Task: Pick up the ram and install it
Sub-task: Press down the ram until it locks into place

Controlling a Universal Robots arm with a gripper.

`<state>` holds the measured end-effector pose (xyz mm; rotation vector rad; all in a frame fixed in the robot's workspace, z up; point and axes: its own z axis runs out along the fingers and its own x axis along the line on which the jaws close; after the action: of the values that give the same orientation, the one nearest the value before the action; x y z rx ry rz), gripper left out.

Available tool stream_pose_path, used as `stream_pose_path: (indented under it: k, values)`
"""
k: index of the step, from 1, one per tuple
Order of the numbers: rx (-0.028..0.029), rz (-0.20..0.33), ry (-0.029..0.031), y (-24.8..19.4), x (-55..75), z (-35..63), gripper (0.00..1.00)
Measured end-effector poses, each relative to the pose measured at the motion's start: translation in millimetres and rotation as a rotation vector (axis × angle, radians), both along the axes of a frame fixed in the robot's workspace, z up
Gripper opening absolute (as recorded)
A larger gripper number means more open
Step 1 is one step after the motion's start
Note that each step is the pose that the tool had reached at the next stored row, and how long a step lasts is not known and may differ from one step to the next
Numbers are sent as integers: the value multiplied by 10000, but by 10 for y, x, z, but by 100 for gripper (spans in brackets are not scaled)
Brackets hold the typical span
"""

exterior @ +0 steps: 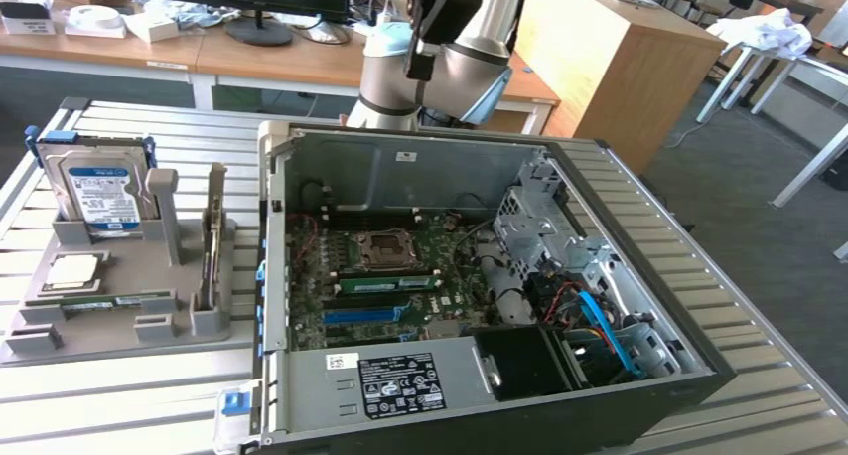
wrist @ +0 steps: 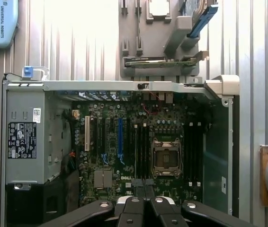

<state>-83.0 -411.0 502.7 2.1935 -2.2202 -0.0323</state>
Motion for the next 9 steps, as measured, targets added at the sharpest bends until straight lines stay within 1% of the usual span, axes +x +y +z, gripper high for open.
stream_pose_path:
  k: [9]
  values:
    - [1,-1,0,0,0,-165,10]
